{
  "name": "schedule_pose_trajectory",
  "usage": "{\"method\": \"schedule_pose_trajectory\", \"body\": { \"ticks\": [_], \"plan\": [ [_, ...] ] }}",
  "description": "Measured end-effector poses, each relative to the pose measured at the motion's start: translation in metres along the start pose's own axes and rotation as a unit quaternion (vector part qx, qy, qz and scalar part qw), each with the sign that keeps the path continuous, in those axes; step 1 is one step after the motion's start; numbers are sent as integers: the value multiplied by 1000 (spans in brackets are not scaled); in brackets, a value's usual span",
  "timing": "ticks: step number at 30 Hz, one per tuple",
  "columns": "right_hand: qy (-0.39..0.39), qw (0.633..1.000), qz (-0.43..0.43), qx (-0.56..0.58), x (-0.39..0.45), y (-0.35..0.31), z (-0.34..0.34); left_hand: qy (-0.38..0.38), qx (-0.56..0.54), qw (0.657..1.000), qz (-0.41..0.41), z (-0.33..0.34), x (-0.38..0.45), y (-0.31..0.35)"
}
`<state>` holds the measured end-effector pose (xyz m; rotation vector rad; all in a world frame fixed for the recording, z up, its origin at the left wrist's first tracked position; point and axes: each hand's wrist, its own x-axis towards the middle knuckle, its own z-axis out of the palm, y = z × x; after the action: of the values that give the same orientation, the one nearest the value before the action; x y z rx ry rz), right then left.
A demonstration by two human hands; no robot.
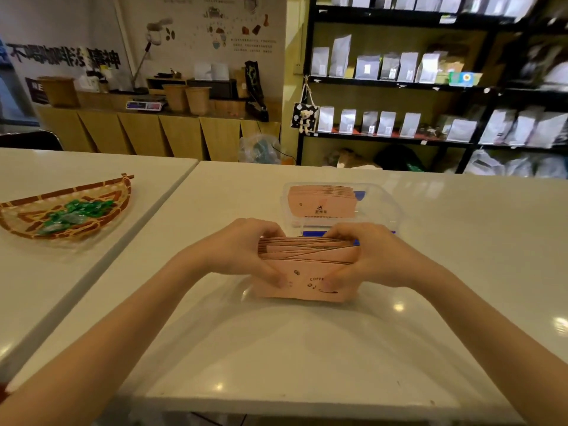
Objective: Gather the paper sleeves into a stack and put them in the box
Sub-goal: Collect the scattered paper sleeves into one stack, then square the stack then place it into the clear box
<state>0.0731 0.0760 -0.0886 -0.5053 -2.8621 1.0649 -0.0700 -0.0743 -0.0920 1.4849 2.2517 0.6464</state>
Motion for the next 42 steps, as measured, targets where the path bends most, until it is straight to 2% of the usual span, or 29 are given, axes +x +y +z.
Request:
{"method": "schedule_pose_trajectory", "body": {
  "ticks": [7, 14, 18, 22, 26, 31, 34, 37, 42],
  "plan": [
    [-4, 1000, 6, -13, -8, 20, 0, -24, -8, 1000, -3, 10, 0, -14],
    [-12, 997, 32, 71, -8, 44, 3, 0, -38, 999, -19, 18, -10, -36],
    [-3, 993, 26, 117, -15, 57, 10, 33, -105, 994, -3, 30, -13, -41],
    [21, 983, -29, 181, -21, 54, 25, 33, -197, 979, 46, 43, -17, -34],
    [59, 983, -71, 158, -17, 44, 40, 67, -138, 987, 46, 58, -10, -41],
    [98, 983, -71, 137, -10, 42, 43, 102, -138, 985, 18, 60, -8, -37],
    [81, 989, -76, 99, -11, 44, 39, 84, -89, 992, 5, 57, -9, -37],
    [55, 990, -69, 107, -12, 43, 38, 86, -78, 993, -14, 57, -10, -38],
    [84, 985, -82, 123, -10, 38, 43, 108, -80, 991, -18, 61, -12, -28]
  ]
}}
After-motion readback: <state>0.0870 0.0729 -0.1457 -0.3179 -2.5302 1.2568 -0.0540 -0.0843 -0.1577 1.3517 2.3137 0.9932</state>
